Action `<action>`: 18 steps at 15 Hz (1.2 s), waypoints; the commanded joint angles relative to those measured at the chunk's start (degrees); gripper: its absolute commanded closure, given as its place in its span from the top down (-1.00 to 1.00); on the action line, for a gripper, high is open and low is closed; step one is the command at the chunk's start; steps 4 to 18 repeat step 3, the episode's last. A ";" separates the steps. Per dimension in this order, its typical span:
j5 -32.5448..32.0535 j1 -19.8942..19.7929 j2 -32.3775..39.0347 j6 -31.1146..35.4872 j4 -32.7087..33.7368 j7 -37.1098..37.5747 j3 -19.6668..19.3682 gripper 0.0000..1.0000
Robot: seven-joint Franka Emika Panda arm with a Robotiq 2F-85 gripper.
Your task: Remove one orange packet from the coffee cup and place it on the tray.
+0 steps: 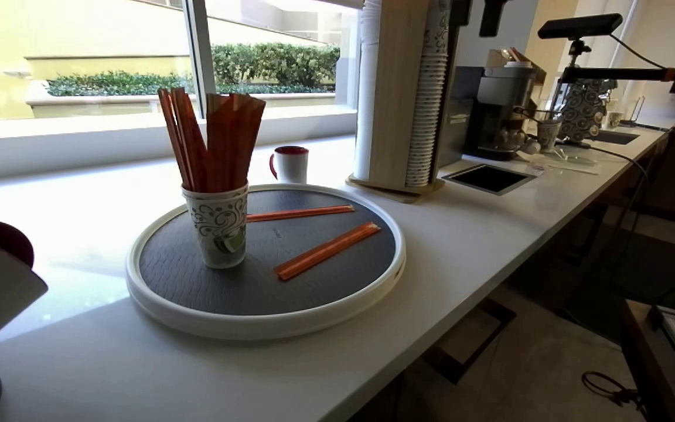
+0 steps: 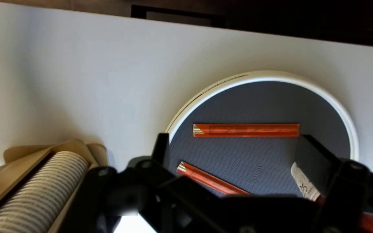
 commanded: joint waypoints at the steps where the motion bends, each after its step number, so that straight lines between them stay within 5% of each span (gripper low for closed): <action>1: -0.43 -1.49 -0.92 -1.11 0.51 0.30 2.35 1.00; 18: -1.02 -1.49 -1.52 -1.37 0.46 0.47 2.81 1.00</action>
